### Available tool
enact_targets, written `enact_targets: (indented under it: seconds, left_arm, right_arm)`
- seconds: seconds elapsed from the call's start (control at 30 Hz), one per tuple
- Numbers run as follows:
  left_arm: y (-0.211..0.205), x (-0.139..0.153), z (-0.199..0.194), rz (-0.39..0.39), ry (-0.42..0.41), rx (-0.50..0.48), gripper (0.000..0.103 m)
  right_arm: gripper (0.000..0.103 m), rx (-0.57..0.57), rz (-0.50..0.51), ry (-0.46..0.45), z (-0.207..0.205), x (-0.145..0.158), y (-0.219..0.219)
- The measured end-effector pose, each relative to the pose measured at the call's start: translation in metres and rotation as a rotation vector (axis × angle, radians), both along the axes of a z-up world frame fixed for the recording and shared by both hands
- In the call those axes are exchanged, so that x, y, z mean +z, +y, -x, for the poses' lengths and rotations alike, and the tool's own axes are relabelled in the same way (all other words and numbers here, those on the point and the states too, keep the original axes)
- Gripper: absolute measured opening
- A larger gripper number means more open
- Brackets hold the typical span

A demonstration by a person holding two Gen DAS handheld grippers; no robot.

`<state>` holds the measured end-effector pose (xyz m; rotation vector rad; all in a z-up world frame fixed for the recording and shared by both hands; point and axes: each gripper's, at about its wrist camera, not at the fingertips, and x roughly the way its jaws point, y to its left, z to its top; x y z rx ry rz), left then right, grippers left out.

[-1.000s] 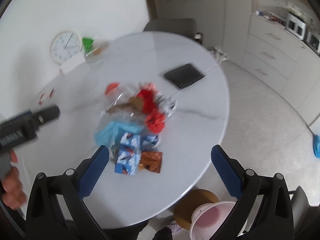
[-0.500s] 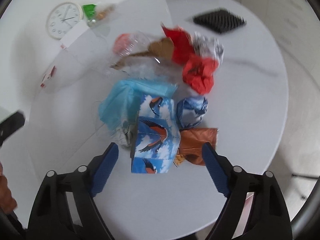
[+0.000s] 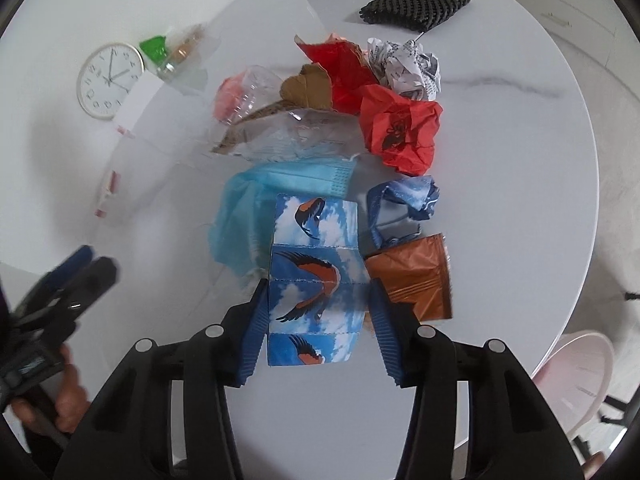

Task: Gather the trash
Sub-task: 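Grasp the bird-print paper box with the right gripper, then grasp the blue face mask with the left gripper while the right gripper drops the box into the wastebasket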

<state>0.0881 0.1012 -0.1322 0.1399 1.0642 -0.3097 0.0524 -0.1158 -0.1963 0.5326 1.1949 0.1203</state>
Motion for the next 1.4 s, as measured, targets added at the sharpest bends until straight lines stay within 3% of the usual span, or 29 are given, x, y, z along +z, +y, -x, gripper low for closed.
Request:
enact_targets:
  seconds: [0.2, 0.4, 0.53, 0.7, 0.77, 0.87, 1.07, 1.2, 1.4]
  left_arm:
    - [-0.011, -0.013, -0.011, 0.062, 0.055, 0.003, 0.096]
    - [-0.036, -0.029, -0.025, 0.147, 0.139, 0.010, 0.096]
    - [-0.058, -0.042, -0.035, 0.189, 0.183, 0.007, 0.094]
    - [-0.081, -0.066, -0.049, 0.156, 0.249, -0.010, 0.073]
    - [-0.082, -0.076, -0.054, 0.140, 0.276, 0.000, 0.050]
    - [-0.074, -0.083, -0.061, 0.184, 0.315, 0.041, 0.026]
    - [-0.059, -0.069, -0.059, 0.204, 0.269, 0.051, 0.013]
    - [-0.044, -0.050, -0.048, 0.229, 0.209, 0.062, 0.012]
    - [-0.019, -0.030, -0.033, 0.206, 0.152, 0.094, 0.012]
  right_arm:
    - [0.050, -0.067, -0.058, -0.059, 0.014, 0.028, -0.015]
    - [0.050, -0.146, 0.004, -0.094, 0.037, 0.052, -0.050]
    - [0.050, -0.207, 0.023, -0.087, 0.057, 0.051, -0.073]
    - [0.050, -0.274, 0.019, -0.071, 0.080, 0.046, -0.090]
    - [0.050, -0.285, 0.014, -0.067, 0.087, 0.044, -0.092]
    - [0.050, -0.298, 0.007, -0.066, 0.097, 0.042, -0.094]
    - [0.050, -0.295, -0.013, -0.071, 0.104, 0.040, -0.097]
    - [0.050, -0.276, -0.017, -0.086, 0.103, 0.044, -0.097]
    - [0.050, -0.230, -0.025, -0.109, 0.098, 0.048, -0.094]
